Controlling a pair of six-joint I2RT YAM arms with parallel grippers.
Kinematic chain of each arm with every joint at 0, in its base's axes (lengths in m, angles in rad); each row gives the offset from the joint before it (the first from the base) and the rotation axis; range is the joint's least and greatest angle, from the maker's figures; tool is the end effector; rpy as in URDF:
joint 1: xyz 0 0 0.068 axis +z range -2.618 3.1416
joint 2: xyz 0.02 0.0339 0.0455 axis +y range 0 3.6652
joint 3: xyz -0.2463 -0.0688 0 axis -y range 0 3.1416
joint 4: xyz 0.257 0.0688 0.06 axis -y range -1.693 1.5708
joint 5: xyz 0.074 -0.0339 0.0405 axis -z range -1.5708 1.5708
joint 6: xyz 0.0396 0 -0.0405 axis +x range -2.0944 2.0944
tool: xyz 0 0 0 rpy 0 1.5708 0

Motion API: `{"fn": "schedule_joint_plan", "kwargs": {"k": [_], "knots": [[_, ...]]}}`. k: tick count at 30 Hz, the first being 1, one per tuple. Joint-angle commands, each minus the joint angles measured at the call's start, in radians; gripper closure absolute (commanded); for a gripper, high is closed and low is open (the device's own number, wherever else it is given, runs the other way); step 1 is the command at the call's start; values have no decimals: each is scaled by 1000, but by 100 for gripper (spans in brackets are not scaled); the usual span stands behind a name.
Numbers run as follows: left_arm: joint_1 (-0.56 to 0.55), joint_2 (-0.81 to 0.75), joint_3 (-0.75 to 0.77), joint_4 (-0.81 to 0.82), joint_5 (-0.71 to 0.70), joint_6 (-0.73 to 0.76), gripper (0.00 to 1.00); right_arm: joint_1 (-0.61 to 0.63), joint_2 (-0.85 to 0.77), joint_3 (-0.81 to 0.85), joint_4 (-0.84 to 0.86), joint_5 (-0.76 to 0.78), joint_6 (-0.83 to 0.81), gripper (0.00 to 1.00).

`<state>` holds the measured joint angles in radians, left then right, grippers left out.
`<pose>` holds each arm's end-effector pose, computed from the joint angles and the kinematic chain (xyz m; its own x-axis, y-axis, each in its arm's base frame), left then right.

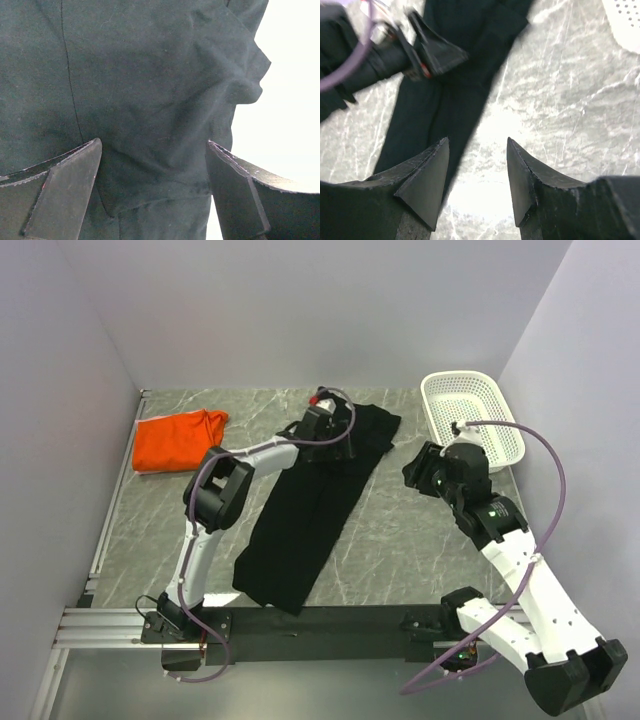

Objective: Fold and stack the t-shirts
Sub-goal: Fold the tshirt

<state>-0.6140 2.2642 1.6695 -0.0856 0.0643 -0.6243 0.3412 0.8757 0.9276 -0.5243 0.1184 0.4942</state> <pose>0.4172 -0.2972 0.1372 -0.7771 -0.1659 -0.6071 0.1991 0.8503 -0.4872 0.2058 0.0681 0.3243 -0.4881 0.3265 -0.8094 -0.0019 0.9270 0.3751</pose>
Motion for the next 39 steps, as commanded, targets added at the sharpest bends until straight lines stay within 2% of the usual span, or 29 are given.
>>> {"fn": "schedule_joint_plan", "kwargs": {"k": [1,8,16,19,24,30,32,34,39], "knots": [[74,41,7,-80,20,-35,7,-5,0,-26,27,-19,6,43],[186,100,85,-91,51,-77,7,-2,77,-70,86,-83,9,43],[217,101,118,-60,-9,-144,7,4,126,-108,130,-115,15,43],[198,38,82,6,-4,-144,7,24,134,-121,151,-115,23,43],[152,-191,-3,50,-61,-95,5,137,190,-134,187,-115,58,43],[135,-530,-310,72,-98,-48,3,277,307,-162,271,-115,119,44],[135,-639,-469,60,-124,-43,3,347,356,-164,302,-115,135,44],[135,-708,-644,61,-150,-51,3,413,408,-154,325,-111,156,44],[134,-880,-942,69,-192,-93,3,525,540,-106,351,-94,193,44]]}}
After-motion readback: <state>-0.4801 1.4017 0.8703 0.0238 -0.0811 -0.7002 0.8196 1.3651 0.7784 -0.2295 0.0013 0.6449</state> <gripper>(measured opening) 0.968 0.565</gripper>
